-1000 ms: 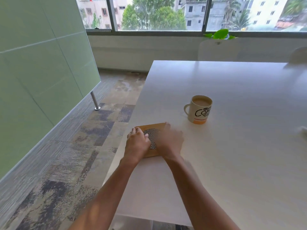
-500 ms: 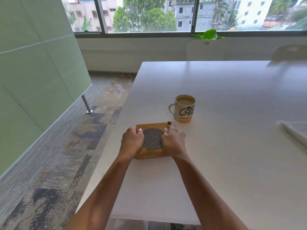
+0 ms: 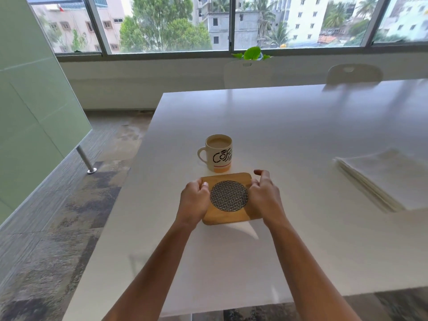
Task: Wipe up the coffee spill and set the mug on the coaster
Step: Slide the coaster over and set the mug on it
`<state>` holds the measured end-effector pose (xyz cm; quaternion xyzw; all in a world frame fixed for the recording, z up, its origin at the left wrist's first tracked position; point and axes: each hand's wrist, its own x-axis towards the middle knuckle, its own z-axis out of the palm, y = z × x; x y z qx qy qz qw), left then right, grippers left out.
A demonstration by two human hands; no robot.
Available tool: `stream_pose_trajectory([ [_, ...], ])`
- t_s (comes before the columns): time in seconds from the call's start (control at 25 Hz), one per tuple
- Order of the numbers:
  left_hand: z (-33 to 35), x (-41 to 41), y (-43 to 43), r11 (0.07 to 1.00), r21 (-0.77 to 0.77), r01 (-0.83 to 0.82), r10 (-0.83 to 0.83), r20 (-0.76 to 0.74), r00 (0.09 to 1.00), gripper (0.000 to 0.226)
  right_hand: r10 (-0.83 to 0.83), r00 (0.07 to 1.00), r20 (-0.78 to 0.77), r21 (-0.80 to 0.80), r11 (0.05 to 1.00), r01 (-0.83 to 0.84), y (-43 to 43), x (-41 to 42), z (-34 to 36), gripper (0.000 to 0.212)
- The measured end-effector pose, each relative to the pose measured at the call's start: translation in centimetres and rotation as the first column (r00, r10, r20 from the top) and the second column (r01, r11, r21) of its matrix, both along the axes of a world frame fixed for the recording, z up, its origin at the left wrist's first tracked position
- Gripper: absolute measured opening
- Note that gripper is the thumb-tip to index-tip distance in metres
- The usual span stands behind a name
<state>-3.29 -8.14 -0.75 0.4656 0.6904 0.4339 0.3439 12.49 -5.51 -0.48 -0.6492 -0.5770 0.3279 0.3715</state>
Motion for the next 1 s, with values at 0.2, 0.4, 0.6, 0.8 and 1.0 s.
stream_pose_trajectory([
  [0.2,0.1,2.8,0.6,0.998,-0.009,0.069,-0.069,-0.005,0.998,0.03,-0.059,0.998,-0.004,-0.026,0.998,0.059,0.2,3.3,0.3,0.033],
  [0.4,-0.2,4.3,1.4,0.995,-0.033,0.092,-0.092,-0.021,0.996,0.037,-0.093,0.995,-0.038,-0.053,0.994,0.091,0.4,4.9,0.0,0.034],
  [0.6,-1.1,4.6,1.9,0.996,-0.029,0.084,-0.085,-0.019,0.996,0.038,-0.095,0.994,-0.057,-0.057,0.994,0.092,0.4,5.5,-0.5,0.032],
  [0.8,-1.7,4.6,2.0,0.998,-0.027,0.052,-0.053,-0.023,0.998,0.043,-0.088,0.994,-0.065,-0.06,0.995,0.084,0.8,5.7,-0.8,0.034],
  [1.0,-2.5,4.5,2.3,0.997,-0.02,0.07,-0.071,-0.024,0.997,0.042,-0.083,0.992,-0.093,-0.059,0.995,0.078,1.0,6.0,-1.2,0.033],
])
